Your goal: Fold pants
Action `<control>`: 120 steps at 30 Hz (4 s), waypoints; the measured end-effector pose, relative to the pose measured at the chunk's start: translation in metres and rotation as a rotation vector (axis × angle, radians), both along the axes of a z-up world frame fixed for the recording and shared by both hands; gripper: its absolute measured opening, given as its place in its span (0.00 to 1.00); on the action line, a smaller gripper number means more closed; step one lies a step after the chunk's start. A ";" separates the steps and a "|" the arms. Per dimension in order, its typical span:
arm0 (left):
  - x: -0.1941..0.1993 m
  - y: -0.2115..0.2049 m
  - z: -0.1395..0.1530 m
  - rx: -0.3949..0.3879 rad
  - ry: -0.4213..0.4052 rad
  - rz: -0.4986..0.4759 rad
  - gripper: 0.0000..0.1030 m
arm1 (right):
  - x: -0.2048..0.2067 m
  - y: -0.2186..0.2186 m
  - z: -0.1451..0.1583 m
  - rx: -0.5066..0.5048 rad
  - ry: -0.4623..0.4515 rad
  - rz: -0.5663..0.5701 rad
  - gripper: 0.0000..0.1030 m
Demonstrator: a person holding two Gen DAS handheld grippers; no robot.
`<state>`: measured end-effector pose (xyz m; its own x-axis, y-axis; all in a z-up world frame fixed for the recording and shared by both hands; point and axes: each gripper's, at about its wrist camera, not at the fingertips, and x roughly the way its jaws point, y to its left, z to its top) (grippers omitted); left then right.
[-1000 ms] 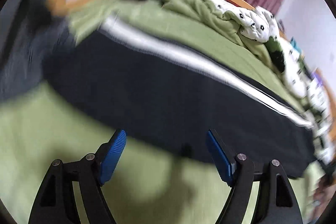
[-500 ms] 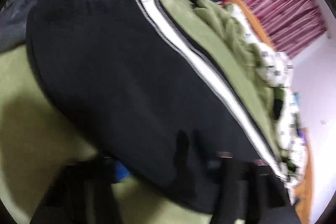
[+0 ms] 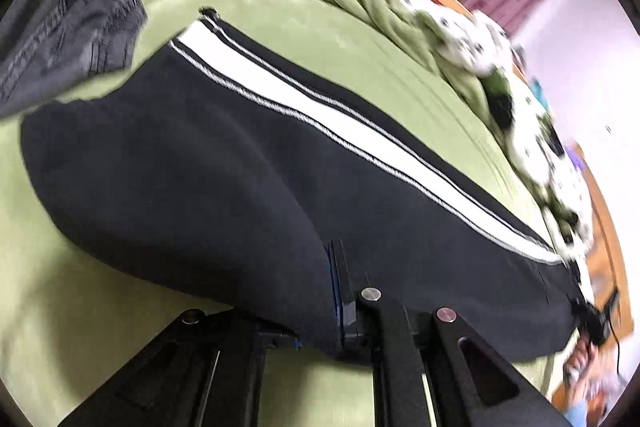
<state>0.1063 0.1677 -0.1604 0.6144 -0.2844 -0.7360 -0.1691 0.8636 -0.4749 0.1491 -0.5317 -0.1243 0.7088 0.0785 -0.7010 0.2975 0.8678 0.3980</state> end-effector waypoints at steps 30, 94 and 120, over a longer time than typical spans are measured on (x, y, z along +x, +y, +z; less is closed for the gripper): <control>-0.100 0.031 -0.007 0.138 -0.025 0.239 0.59 | -0.033 -0.083 -0.018 -0.066 0.044 -0.137 0.49; 0.120 0.084 -0.002 0.382 0.018 0.176 0.19 | 0.135 0.226 -0.050 -0.558 0.076 0.681 0.04; 0.056 0.029 0.031 0.361 0.007 0.045 0.66 | 0.060 0.099 -0.002 -0.334 0.101 0.179 0.39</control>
<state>0.1625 0.1967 -0.1292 0.6152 0.0217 -0.7881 -0.2127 0.9671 -0.1394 0.2095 -0.4325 -0.1263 0.6307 -0.0494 -0.7744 0.1529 0.9863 0.0615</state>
